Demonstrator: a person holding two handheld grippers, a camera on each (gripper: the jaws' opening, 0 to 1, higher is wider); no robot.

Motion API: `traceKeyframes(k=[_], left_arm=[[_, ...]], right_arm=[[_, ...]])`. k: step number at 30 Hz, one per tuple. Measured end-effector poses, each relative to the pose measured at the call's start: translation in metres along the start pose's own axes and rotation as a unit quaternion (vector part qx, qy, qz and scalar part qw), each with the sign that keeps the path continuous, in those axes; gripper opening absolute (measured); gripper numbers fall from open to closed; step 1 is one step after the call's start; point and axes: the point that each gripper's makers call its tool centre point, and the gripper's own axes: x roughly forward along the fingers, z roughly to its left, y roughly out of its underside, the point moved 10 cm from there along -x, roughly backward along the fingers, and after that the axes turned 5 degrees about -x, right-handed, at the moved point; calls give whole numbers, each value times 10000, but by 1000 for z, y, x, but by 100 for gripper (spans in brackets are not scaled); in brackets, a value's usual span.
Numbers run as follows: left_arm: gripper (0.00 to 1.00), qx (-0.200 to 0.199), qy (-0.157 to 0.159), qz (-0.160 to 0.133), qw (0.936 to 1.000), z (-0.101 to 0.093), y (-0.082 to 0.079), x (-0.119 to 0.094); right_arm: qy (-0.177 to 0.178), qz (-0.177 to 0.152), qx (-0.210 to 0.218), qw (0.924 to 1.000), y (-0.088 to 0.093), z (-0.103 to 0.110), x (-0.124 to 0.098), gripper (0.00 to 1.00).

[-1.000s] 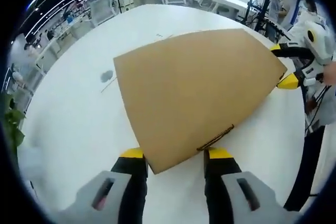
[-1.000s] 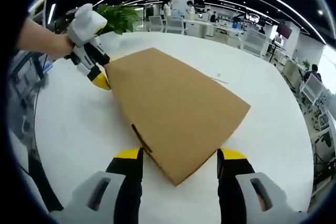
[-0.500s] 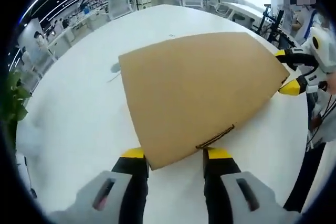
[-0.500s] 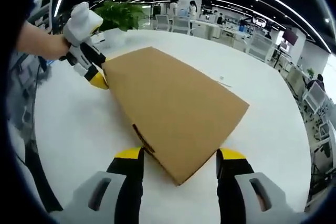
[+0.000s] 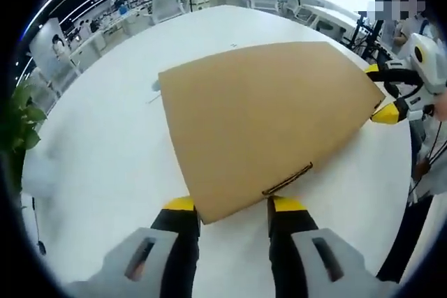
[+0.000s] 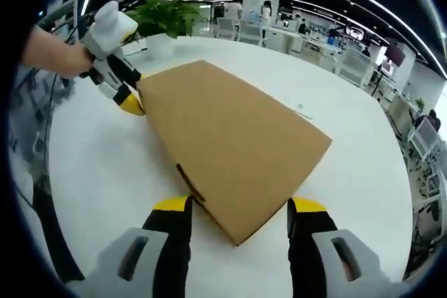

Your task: Operate the shoe box by opening the lid, removing the specified soft item, and placing it in the target area until the item is outside and the box remains undamaged.

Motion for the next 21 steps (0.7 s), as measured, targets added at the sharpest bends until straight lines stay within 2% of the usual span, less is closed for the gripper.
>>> traceKeyframes(k=[4, 9, 12, 21], left_arm=[[37, -89, -50, -61, 9999, -3, 4, -2], [37, -282, -134, -172, 9994, -7, 9, -3], [37, -405, -69, -207, 9989, -6, 10, -4], [37, -500, -176, -282, 9982, -10, 16, -6]], right_arm=[[-63, 158, -248, 9995, -2, -2, 1, 53], [-215, 236, -331, 9989, -5, -9, 2, 53], [-303, 344, -449, 9979, -8, -13, 4, 52], [-322, 438, -679, 9962, -10, -14, 8, 52]])
